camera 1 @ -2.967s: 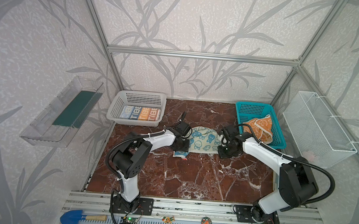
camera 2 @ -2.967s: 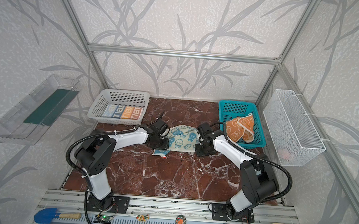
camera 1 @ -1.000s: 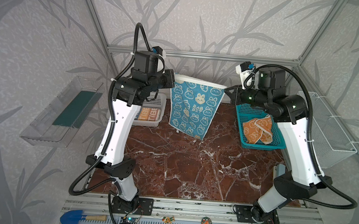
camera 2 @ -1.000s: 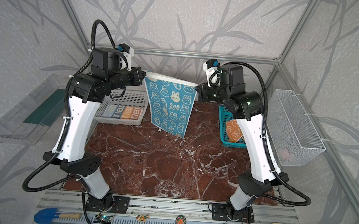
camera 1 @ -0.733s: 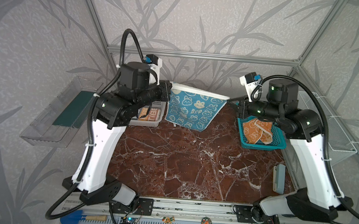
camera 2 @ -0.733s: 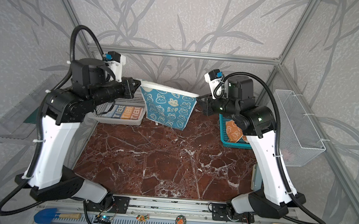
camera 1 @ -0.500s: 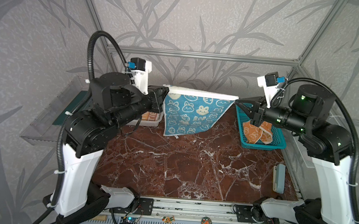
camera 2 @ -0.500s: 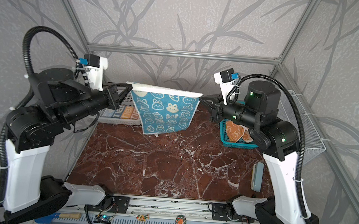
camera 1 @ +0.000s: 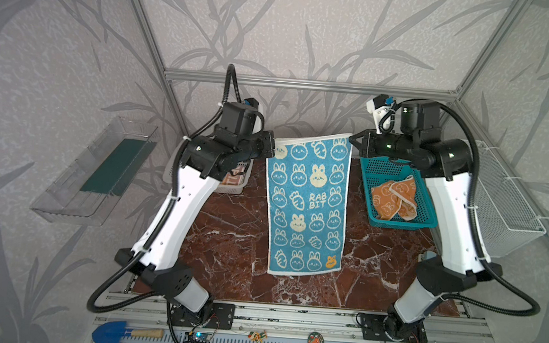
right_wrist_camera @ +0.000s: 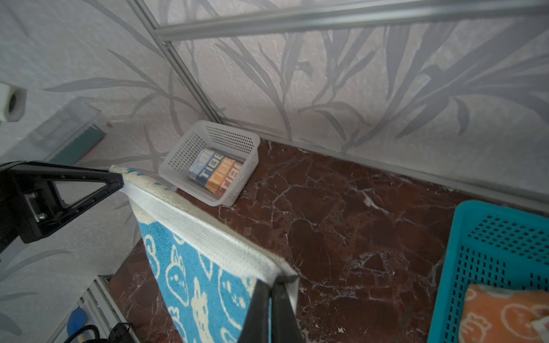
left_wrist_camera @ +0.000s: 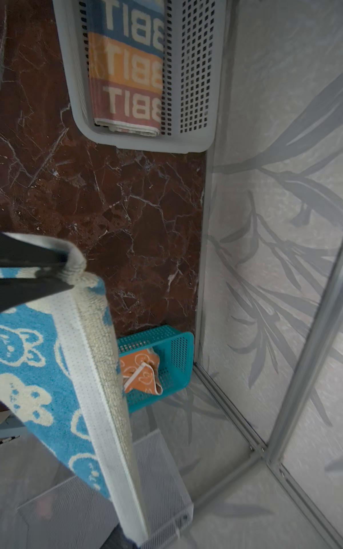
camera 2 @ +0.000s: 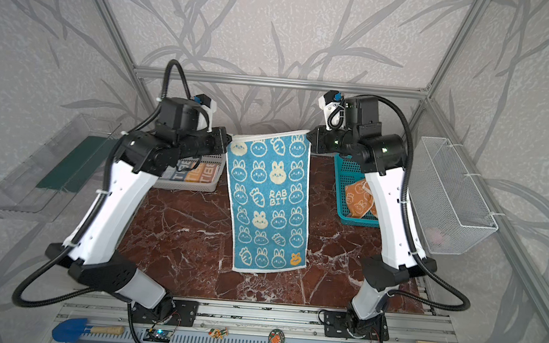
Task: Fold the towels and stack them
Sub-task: 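Lower the hanging bunny towel onto the table with both grippers, laying it flat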
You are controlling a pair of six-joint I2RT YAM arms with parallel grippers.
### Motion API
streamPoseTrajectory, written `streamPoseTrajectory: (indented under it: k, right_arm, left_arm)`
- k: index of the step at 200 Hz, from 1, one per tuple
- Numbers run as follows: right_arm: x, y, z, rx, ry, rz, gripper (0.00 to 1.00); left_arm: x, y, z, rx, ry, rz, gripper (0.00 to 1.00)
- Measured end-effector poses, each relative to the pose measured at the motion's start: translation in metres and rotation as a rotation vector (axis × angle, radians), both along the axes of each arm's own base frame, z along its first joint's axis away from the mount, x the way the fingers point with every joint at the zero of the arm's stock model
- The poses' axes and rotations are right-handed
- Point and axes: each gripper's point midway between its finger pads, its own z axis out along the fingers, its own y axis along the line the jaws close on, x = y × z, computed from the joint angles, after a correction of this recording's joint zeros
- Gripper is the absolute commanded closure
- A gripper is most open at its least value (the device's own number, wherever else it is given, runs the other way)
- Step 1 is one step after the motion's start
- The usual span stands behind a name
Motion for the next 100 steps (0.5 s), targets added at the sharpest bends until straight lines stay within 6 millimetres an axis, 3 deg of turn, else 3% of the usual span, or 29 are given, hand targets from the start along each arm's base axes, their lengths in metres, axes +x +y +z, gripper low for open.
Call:
streamPoseTrajectory:
  k: [21, 45, 75, 100]
  right_arm:
    - [0.030, -0.004, -0.066, -0.052, 0.153, -0.034, 1.00]
    - [0.053, -0.008, -0.123, -0.082, 0.279, -0.054, 1.00]
    - [0.073, -0.009, -0.160, -0.068, 0.355, -0.052, 1.00]
    - [0.073, -0.006, -0.180, -0.047, 0.404, -0.029, 1.00]
  left_arm:
    - [0.039, -0.005, -0.062, 0.047, 0.121, 0.006, 1.00]
    - [0.074, -0.009, -0.113, 0.069, 0.201, 0.005, 1.00]
    - [0.108, -0.012, -0.160, 0.072, 0.263, -0.003, 1.00]
    - [0.113, -0.016, -0.180, 0.063, 0.305, -0.024, 1.00]
